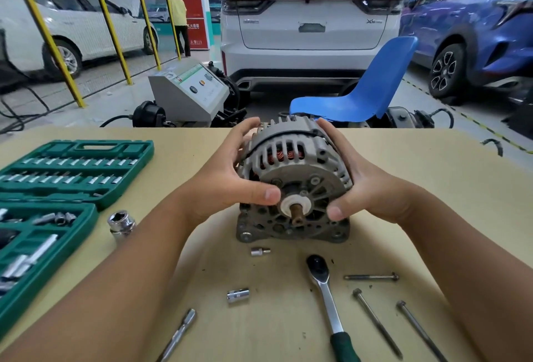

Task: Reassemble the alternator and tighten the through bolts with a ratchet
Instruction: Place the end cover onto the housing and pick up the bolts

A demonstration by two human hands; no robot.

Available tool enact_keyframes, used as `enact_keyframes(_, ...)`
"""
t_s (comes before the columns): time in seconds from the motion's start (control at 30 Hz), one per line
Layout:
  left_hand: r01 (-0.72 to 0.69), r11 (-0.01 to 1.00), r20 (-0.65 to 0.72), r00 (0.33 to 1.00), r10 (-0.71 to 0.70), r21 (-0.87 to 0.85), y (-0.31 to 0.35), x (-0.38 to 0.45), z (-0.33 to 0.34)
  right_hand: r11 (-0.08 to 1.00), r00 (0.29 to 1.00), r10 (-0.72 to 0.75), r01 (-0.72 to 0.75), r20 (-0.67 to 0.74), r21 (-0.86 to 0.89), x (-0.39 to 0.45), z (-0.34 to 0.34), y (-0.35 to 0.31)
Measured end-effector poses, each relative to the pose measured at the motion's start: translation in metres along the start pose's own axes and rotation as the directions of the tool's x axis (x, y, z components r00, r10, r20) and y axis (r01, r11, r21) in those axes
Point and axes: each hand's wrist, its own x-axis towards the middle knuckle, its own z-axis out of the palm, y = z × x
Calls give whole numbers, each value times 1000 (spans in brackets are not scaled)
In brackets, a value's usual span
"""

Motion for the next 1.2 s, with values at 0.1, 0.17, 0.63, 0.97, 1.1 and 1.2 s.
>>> enact_keyframes(0.1,18,1000,103,994,-20,23,-9,-5,-2,999,994,-43,41,-96,-21,-2,7,4)
enact_keyframes(0.17,10,1000,77,997,-11,23,-12,-4,-2,997,987,-74,71,-141,-25,-4,6,7)
enact_keyframes(0.63,-70,992,-37,997,74,105,-7,1,1,990,958,-35,-7,-284,-144,-10,0,1)
enact_keyframes(0.97,-251,860,-67,948,311,444,1,0,8,862,950,-167,11,-265,-506,-15,0,-24)
enact_keyframes(1.1,-350,661,-8,881,474,663,-4,7,15,749,923,-300,70,-242,-659,-14,-2,-19)
enact_keyframes(1.2,-376,618,5,857,516,691,-10,9,14,680,902,-364,86,-234,-728,-14,-7,-11)
